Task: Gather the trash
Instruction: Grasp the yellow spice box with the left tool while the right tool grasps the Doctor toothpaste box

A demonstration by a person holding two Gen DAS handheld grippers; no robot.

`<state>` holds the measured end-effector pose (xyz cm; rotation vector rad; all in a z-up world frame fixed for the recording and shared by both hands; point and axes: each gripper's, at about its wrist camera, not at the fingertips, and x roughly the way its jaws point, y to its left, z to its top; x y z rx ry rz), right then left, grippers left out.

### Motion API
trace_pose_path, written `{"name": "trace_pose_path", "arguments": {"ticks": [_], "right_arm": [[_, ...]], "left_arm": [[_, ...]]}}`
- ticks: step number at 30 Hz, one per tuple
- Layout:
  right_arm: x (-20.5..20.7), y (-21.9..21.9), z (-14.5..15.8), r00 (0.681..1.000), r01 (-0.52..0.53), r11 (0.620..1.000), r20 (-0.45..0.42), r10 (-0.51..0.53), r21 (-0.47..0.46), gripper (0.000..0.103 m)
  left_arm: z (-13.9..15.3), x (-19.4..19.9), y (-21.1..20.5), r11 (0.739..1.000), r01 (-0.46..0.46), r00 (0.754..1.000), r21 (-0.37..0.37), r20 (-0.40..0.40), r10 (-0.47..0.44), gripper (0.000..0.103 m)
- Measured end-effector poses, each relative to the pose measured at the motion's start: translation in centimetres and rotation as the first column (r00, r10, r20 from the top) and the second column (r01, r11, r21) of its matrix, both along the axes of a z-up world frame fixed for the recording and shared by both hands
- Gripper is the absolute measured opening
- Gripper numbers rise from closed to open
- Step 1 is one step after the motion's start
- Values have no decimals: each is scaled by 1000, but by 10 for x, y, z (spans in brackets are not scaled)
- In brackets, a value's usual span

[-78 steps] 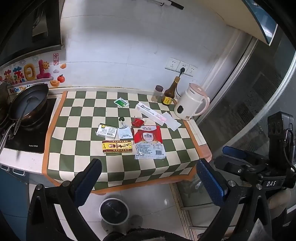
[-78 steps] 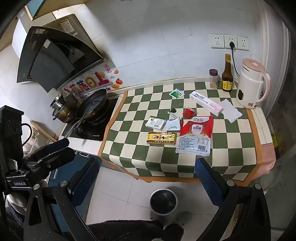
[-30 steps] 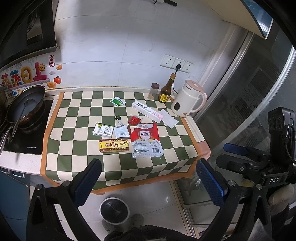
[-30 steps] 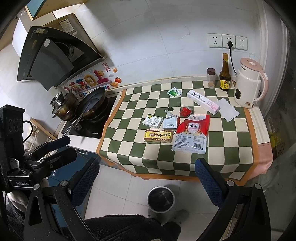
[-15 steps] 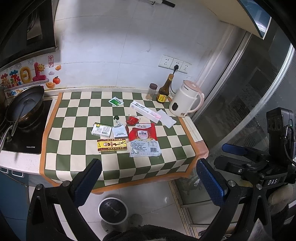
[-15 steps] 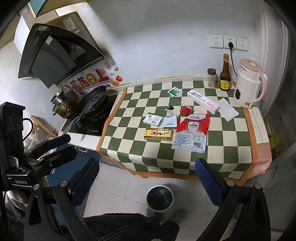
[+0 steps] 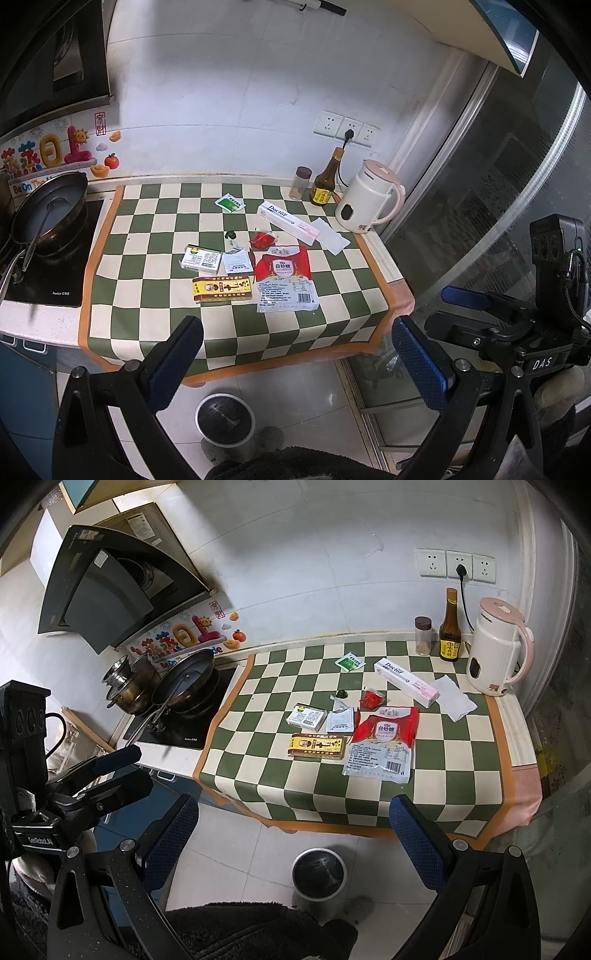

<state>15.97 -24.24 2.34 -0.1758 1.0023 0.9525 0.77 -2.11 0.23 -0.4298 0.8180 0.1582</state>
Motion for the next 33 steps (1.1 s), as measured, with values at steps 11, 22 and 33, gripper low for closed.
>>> {"name": "trace_pose_path", "arguments": {"ticks": [11, 22, 33], "right_arm": [[-11, -6, 3, 1000, -8, 1000, 0, 8, -1, 103], [-19, 6, -1, 1000, 12, 1000, -5, -12, -2, 103], [47, 36, -46, 948, 311, 946, 106, -301, -94, 103]], "left_arm": [[2, 0, -3, 1000, 1, 1000, 1, 2, -1, 103], [3, -4, -3, 1000, 7, 1000, 7, -3, -7, 103], [-72, 62, 70, 888, -308, 906, 341, -180, 383, 103]]}}
